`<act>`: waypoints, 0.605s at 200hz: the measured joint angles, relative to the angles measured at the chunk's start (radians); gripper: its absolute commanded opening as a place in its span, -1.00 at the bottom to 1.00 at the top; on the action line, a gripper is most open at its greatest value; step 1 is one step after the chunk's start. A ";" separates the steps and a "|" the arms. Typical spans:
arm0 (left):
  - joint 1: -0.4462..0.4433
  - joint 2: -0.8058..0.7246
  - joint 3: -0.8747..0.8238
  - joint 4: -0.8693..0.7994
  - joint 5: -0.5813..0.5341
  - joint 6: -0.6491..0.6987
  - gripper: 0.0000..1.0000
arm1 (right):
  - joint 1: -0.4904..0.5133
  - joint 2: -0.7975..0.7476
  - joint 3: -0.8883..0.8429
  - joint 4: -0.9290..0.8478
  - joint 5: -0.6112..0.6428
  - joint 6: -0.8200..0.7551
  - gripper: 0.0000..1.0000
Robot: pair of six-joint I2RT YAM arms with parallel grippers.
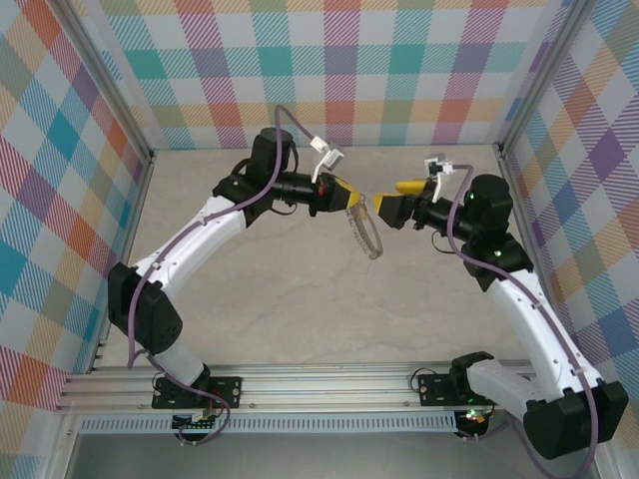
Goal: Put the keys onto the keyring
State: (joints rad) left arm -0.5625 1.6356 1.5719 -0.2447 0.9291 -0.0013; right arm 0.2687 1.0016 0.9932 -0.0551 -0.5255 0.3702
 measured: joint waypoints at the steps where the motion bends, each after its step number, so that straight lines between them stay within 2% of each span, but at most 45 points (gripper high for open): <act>1: 0.000 -0.002 -0.001 0.004 0.000 -0.002 -1.00 | 0.000 -0.001 0.000 -0.001 0.005 0.000 0.99; 29: 0.000 -0.039 -0.027 0.056 -0.007 -0.023 -1.00 | -0.001 -0.008 -0.005 -0.042 0.124 -0.016 1.00; 47: 0.000 -0.060 -0.042 0.080 -0.007 -0.037 -1.00 | -0.001 -0.010 -0.027 -0.042 0.131 -0.028 0.80; 61: 0.000 -0.075 -0.058 0.104 -0.007 -0.047 -1.00 | -0.001 -0.010 -0.052 -0.035 0.109 -0.036 0.57; 78: 0.000 -0.092 -0.077 0.127 -0.007 -0.061 -1.00 | -0.001 -0.010 -0.087 -0.012 0.058 -0.037 0.42; 121: 0.000 -0.120 -0.112 0.171 -0.007 -0.091 -1.00 | 0.015 -0.011 -0.156 0.066 -0.042 -0.020 0.39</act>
State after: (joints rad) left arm -0.5625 1.5158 1.4597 -0.0742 0.9218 -0.0921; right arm 0.2836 0.9905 0.8368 0.0105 -0.5671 0.3504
